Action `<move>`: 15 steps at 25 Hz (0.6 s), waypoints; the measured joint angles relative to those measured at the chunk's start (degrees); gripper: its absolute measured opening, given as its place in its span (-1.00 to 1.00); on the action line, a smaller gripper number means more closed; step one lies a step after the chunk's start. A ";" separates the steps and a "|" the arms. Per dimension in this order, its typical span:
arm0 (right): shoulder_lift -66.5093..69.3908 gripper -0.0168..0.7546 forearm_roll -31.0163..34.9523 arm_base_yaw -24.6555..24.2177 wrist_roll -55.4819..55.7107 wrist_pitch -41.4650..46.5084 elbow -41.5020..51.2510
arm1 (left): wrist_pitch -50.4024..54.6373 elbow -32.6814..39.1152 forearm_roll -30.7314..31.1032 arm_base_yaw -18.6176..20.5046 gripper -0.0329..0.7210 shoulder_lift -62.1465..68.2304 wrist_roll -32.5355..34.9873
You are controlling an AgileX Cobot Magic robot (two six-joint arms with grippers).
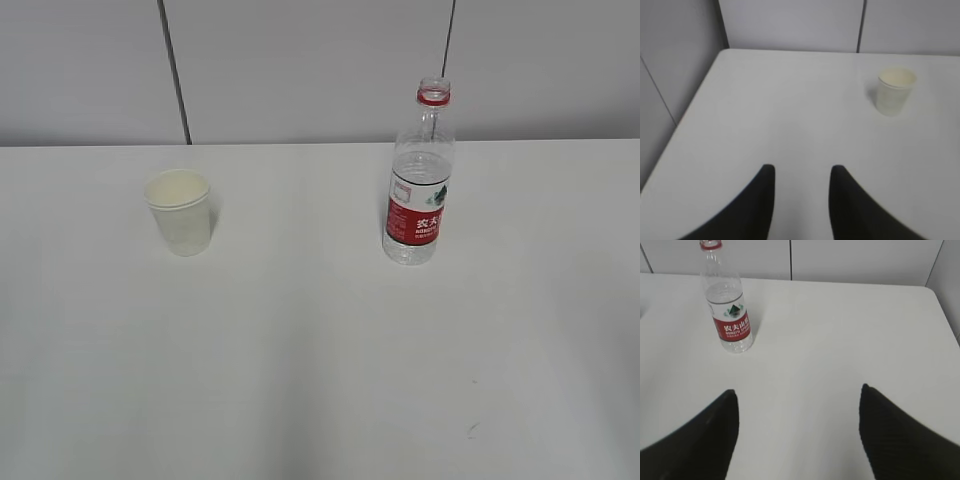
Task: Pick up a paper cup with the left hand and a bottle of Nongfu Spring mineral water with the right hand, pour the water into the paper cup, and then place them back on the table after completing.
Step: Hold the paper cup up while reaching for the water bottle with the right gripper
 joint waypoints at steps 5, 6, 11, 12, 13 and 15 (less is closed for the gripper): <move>7.48 0.48 0.00 0.00 0.00 -8.75 0.00 | -7.54 -0.11 1.61 0.00 -0.28 9.55 0.05; 9.15 0.48 0.00 0.00 0.00 -10.12 0.00 | -9.75 -0.11 1.35 0.00 -0.28 11.75 0.05; 17.66 0.48 0.00 0.00 0.00 -18.51 0.00 | -21.28 -0.11 -3.14 0.00 -0.28 21.16 0.05; 19.60 0.48 0.00 0.00 0.00 -20.40 0.00 | -22.92 -0.11 -3.82 0.00 -0.28 23.46 0.05; 21.57 0.48 0.00 0.00 0.00 -21.95 0.00 | -24.70 -0.11 -4.20 0.00 -0.28 25.85 0.05; 25.15 0.48 0.00 0.00 0.00 -25.70 0.00 | -27.90 -0.11 -4.58 0.00 -0.28 30.27 0.16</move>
